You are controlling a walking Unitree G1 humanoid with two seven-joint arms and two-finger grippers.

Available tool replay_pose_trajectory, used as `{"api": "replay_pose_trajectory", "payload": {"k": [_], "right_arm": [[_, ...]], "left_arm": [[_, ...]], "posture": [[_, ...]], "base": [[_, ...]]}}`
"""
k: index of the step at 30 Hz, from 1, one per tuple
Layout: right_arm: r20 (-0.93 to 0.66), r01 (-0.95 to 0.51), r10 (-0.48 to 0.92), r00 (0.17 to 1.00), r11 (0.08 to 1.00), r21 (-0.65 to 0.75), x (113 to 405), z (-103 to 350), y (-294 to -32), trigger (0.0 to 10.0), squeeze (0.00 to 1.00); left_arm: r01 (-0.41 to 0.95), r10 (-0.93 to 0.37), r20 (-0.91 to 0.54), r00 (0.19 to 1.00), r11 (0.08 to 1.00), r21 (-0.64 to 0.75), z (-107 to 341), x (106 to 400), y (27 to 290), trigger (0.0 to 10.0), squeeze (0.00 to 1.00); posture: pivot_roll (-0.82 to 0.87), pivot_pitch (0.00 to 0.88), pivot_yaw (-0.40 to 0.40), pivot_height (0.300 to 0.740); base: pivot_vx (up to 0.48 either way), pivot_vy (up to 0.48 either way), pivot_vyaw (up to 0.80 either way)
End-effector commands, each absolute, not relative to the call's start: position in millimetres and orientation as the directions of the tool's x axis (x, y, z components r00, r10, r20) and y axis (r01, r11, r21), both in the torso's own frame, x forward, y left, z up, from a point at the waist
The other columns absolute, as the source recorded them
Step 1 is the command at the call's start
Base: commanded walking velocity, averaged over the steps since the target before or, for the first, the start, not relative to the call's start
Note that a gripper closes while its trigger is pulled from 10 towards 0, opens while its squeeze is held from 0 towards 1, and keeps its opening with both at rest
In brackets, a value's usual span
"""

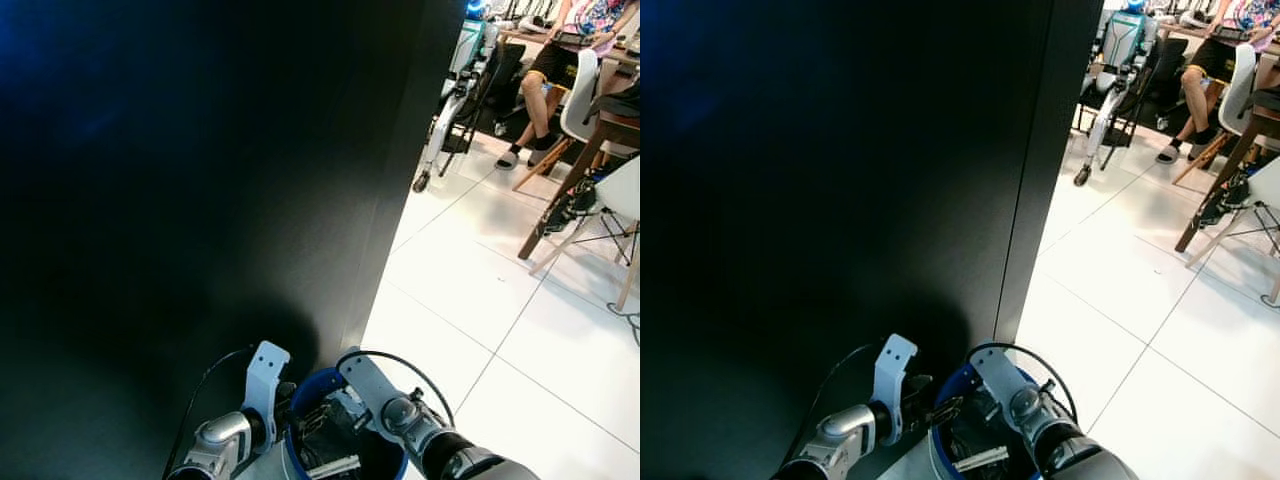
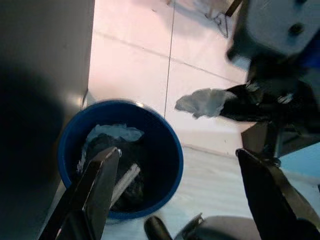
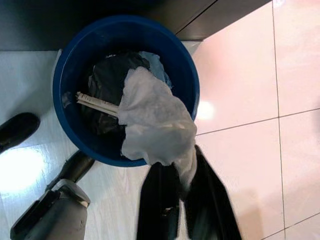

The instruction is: Clean up the room

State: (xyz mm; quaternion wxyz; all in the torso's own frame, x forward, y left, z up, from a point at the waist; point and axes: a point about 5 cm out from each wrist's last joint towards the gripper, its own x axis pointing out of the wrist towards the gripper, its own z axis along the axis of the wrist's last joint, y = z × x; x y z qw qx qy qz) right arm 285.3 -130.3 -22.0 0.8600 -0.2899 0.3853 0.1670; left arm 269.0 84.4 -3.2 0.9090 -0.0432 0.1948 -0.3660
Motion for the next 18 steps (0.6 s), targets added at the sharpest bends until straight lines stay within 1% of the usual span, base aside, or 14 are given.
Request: {"api": "replay_pose_trajectory", "payload": {"k": [1,5,7,11,14,18], "right_arm": [[-0.744,-0.49,0.028,0.668,0.768,-0.411,286,-21,-134,10.0,1.0],[-0.736,-0.482,0.016,0.677,0.766,-0.426,287,-21,-135,10.0,1.0],[-0.703,-0.428,-0.041,0.71,0.768,-0.477,291,-17,-145,10.0,1.0],[-0.679,-0.382,-0.09,0.729,0.769,-0.512,293,-14,-154,10.0,1.0],[-0.675,-0.353,-0.119,0.728,0.779,-0.518,292,-15,-162,10.0,1.0],[-0.682,-0.33,-0.135,0.719,0.797,-0.506,289,-18,-168,10.0,1.0]], "left_arm": [[0.667,-0.697,-0.31,0.647,0.714,-0.214,-2,268,83,10.0,0.0],[0.671,-0.702,-0.301,0.645,0.709,-0.216,-1,269,83,10.0,0.0],[0.678,-0.717,-0.264,0.645,0.696,-0.237,5,271,82,10.0,0.0],[0.693,-0.739,-0.234,0.632,0.674,-0.256,8,272,82,10.0,0.0],[0.705,-0.751,-0.233,0.618,0.66,-0.261,8,271,82,10.0,0.0],[0.695,-0.743,-0.257,0.618,0.669,-0.264,4,269,85,10.0,0.0]], "posture": [[0.23,0.095,-0.081,0.724],[0.23,0.095,-0.081,0.724],[0.24,0.1,-0.078,0.724],[0.24,0.1,-0.076,0.724],[0.23,0.098,-0.071,0.724],[0.23,0.095,-0.065,0.724]], "base": [[0.0,0.0,0.0],[0.0,0.0,0.0],[0.0,0.0,0.0],[0.0,0.0,0.0],[0.0,0.0,0.0],[0.0,0.0,0.0]]}}
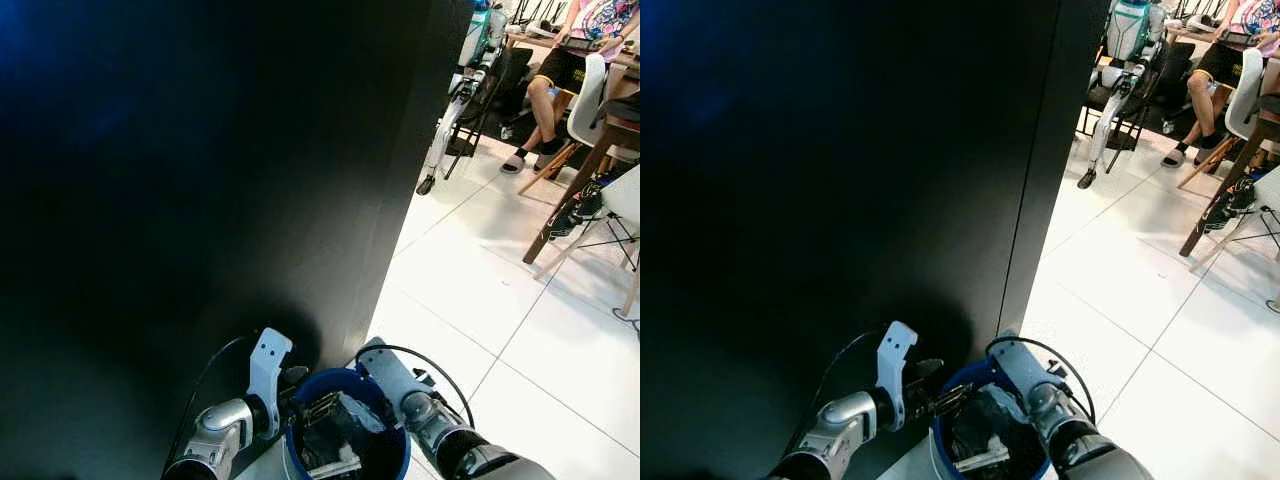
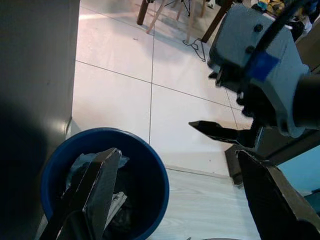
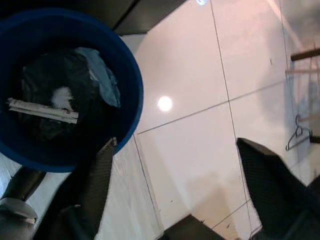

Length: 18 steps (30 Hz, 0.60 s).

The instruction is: Clean up the room

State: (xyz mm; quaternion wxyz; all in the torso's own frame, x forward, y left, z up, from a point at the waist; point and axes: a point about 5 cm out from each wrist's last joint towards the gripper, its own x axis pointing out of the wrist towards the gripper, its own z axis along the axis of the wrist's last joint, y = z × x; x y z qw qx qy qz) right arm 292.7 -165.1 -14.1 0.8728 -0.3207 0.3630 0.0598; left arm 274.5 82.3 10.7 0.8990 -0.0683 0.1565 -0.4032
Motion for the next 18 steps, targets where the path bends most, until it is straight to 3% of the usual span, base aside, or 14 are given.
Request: {"api": "replay_pose_trajectory", "payload": {"k": [1,4,5,6,11,18], "right_arm": [[-0.686,-0.326,-0.134,0.715,0.804,-0.497,287,-19,-169,10.0,1.0],[-0.697,-0.325,-0.132,0.705,0.813,-0.483,284,-21,-171,10.0,1.0],[-0.712,-0.324,-0.127,0.69,0.826,-0.461,279,-26,-175,10.0,0.31],[-0.74,-0.307,-0.146,0.657,0.845,-0.438,267,-34,-185,10.0,0.0],[-0.799,-0.256,-0.204,0.565,0.877,-0.406,233,-55,-210,10.0,0.0],[-0.86,-0.134,-0.254,0.442,0.93,-0.343,190,-75,-230,10.0,0.0]], "left_arm": [[0.689,-0.737,-0.267,0.621,0.675,-0.264,3,269,86,10.0,0.0],[0.668,-0.718,-0.294,0.63,0.695,-0.265,0,269,89,10.0,0.0],[0.639,-0.695,-0.322,0.642,0.718,-0.276,-4,268,92,10.0,0.0],[0.567,-0.649,-0.362,0.669,0.761,-0.315,-10,267,100,10.0,0.0],[0.382,-0.543,-0.441,0.714,0.831,-0.405,-23,263,116,10.0,0.0],[0.375,-0.546,-0.483,0.685,0.832,-0.41,-27,260,114,10.0,0.0]], "posture": [[0.23,0.095,-0.065,0.724],[0.22,0.091,-0.058,0.724],[0.21,0.087,-0.055,0.724],[0.2,0.083,-0.049,0.724],[0.19,0.079,-0.046,0.724],[0.17,0.06,-0.036,0.724]], "base": [[0.0,0.0,0.0],[0.0,0.0,0.0],[0.0,0.0,0.0],[0.0,0.0,0.0],[-0.061,0.0,0.0],[-0.411,0.0,0.0]]}}
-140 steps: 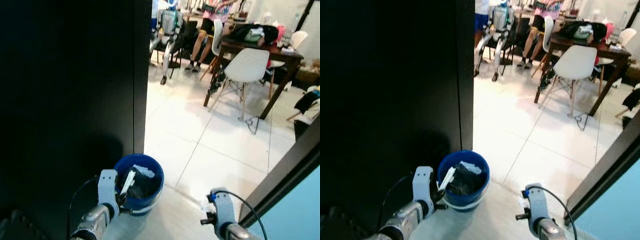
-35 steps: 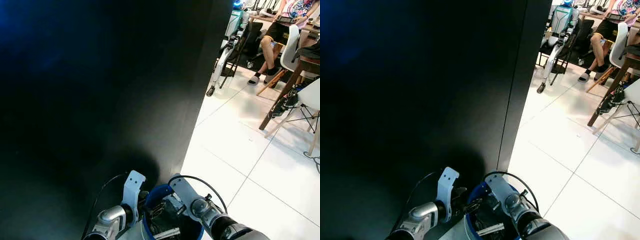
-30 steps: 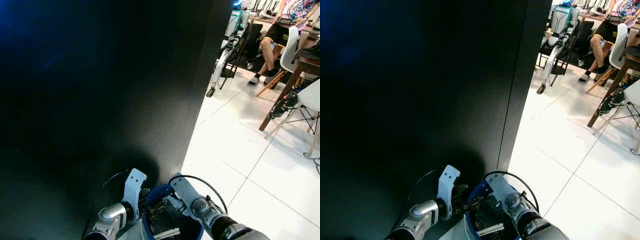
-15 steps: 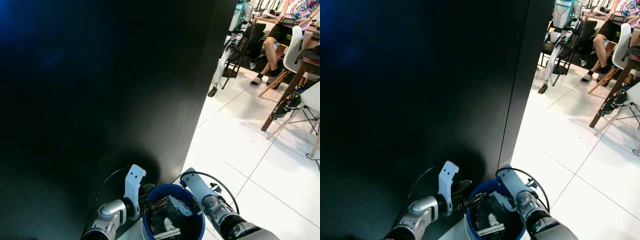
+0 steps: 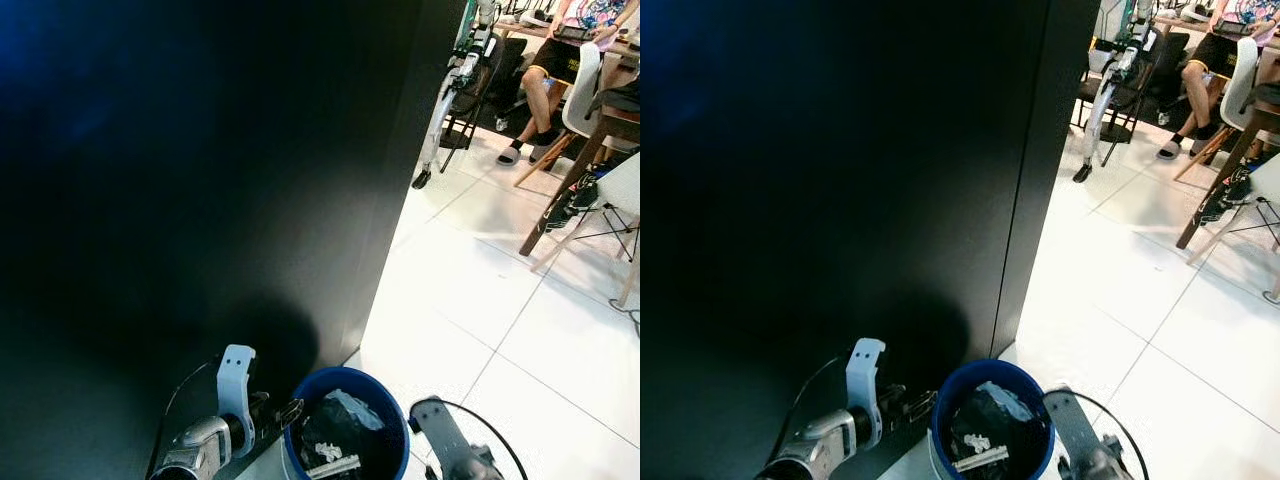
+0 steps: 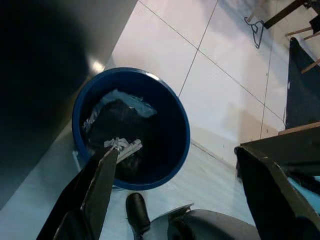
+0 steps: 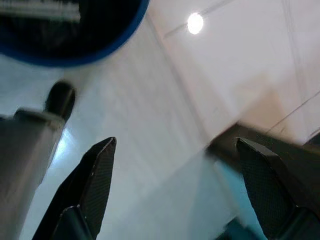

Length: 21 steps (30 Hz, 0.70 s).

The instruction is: Clean up the room

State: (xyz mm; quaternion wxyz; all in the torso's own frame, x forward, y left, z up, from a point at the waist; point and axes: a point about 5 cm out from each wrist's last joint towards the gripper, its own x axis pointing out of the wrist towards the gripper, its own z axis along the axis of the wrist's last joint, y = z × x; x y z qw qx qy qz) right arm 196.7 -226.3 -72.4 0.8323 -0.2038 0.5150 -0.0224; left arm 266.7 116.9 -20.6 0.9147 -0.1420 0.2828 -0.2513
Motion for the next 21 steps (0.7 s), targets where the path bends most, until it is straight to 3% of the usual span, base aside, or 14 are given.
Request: {"api": "replay_pose_trajectory", "payload": {"k": [1,21], "right_arm": [[-0.86,-0.134,-0.254,0.442,0.93,-0.343,190,-75,-230,10.0,0.0],[-0.865,-0.11,-0.247,0.436,0.94,-0.324,187,-77,-230,10.0,0.0]], "left_arm": [[0.375,-0.546,-0.483,0.685,0.832,-0.41,-27,260,114,10.0,0.0],[0.297,-0.492,-0.583,0.647,0.866,-0.402,-44,242,122,10.0,0.0]], "posture": [[0.17,0.06,-0.036,0.724],[0.16,0.039,-0.027,0.724]], "base": [[-0.48,0.0,0.0],[-0.48,0.0,0.0]]}}
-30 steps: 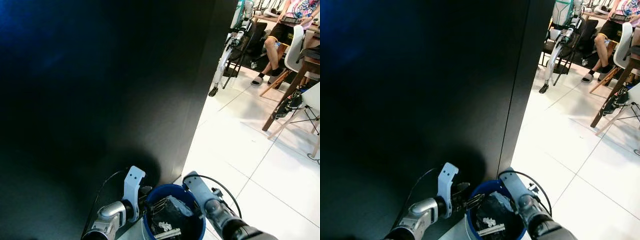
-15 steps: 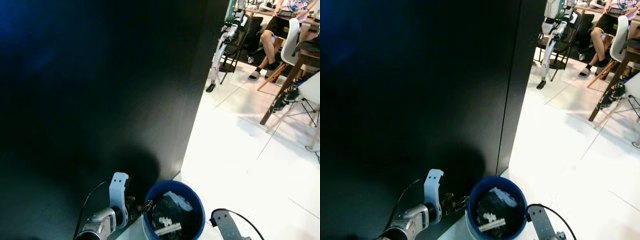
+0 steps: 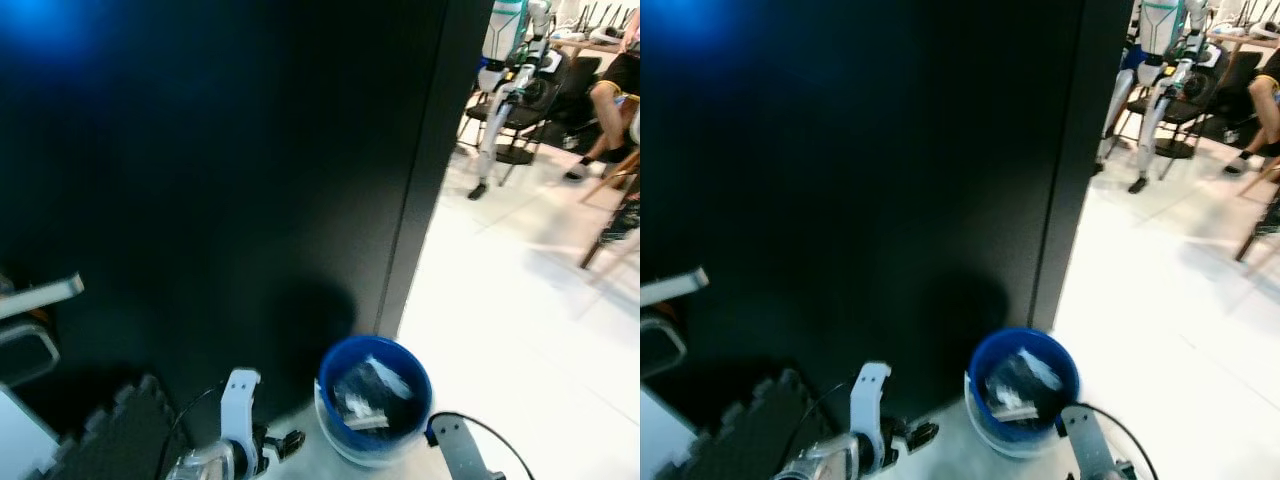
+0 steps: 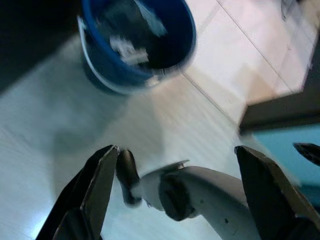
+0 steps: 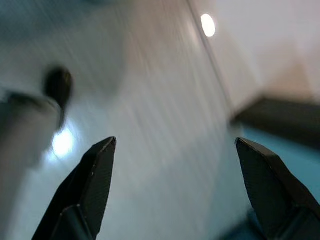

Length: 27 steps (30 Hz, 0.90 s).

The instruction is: Clean up the room

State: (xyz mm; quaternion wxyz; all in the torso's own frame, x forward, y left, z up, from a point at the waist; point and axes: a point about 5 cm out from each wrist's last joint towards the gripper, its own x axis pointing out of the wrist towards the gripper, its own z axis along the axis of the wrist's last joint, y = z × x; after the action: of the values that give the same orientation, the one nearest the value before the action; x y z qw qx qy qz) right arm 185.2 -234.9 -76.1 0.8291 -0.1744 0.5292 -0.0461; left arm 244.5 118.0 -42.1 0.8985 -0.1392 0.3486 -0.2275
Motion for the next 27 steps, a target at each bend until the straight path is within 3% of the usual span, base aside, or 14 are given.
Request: {"api": "replay_pose_trajectory", "payload": {"k": [1,7,16,27], "right_arm": [[-0.865,-0.107,-0.246,0.436,0.941,-0.322,186,-77,-230,10.0,0.0],[-0.871,-0.1,-0.242,0.428,0.945,-0.312,184,-78,-230,10.0,0.0],[-0.873,-0.099,-0.246,0.422,0.944,-0.314,183,-78,-232,10.0,0.0],[-0.871,-0.093,-0.263,0.415,0.94,-0.329,181,-78,-235,10.0,0.0]], "left_arm": [[0.274,-0.473,-0.597,0.648,0.876,-0.397,-47,240,125,10.0,0.0],[0.177,-0.401,-0.646,0.65,0.906,-0.384,-56,229,136,10.0,0.0],[0.058,-0.27,-0.737,0.62,0.952,-0.301,-72,206,152,10.0,0.0],[0.091,-0.2,-0.793,0.576,0.979,-0.181,-84,184,163,10.0,0.0]], "posture": [[0.16,0.042,-0.024,0.724],[0.15,0.044,-0.024,0.724],[0.15,0.042,-0.023,0.724],[0.14,0.038,-0.021,0.724]], "base": [[-0.48,0.0,0.0],[-0.45,0.0,-0.44],[0.0,0.0,-0.76],[0.0,0.0,-0.76]]}}
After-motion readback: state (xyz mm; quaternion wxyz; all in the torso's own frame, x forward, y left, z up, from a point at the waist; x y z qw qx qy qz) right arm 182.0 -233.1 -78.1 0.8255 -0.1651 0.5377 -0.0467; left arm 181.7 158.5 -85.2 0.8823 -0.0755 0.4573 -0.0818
